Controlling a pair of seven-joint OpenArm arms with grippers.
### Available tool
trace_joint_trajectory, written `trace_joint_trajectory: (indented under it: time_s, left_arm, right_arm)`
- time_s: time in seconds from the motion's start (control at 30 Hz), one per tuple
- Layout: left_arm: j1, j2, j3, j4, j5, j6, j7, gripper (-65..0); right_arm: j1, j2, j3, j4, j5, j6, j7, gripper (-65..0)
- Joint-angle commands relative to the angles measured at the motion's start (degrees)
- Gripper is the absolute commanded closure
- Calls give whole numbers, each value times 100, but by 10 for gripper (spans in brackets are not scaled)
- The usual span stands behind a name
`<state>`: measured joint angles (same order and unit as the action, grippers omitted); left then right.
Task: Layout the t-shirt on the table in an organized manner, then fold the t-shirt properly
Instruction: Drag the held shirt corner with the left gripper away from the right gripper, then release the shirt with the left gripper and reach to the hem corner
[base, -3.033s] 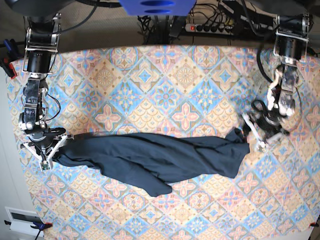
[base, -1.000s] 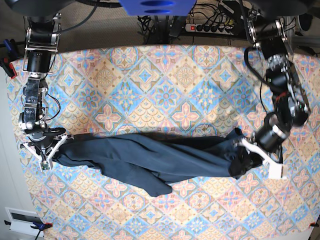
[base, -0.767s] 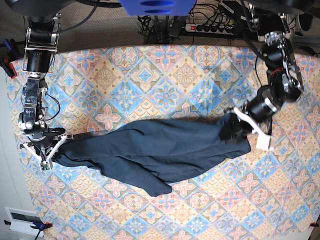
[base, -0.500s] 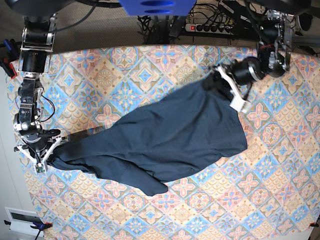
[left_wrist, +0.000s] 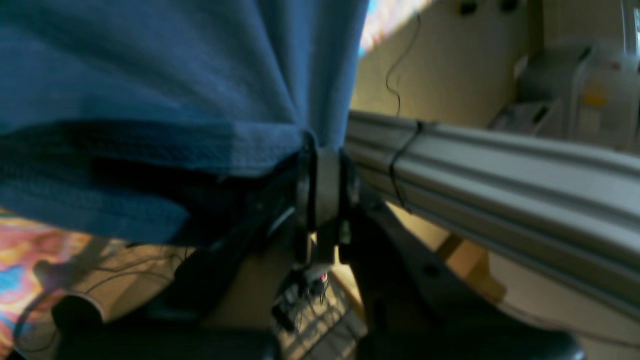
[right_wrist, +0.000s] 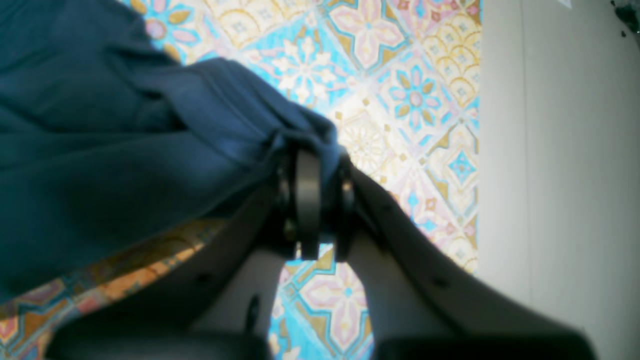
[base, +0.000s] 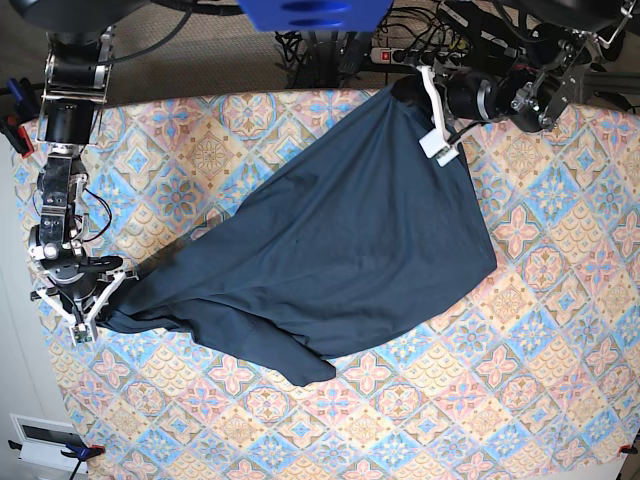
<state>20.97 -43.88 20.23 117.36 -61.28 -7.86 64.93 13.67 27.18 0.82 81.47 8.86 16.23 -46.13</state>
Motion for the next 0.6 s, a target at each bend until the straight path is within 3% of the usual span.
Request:
trace_joint_trajectory:
  time_s: [0.0,0.23,0.43,0.57]
  left_arm:
    - [-9,-118,100,180,-92,-45,-18,0]
    - [-211,-83,320,251,-110,-45,-35,-19]
    - [-247,-83,232,233,-119,-45,-44,-254]
    - [-194,-74,-612,224,-145,-45,-53,-382]
  right_arm:
    - [149,126,54,86,-20,-45,134,-9]
    - [149,126,46,86,-20,-45,134,-9]
    - [149,126,72,130,-20,-45,134,-9]
    - [149,126,72,130,-20,-45,134,-9]
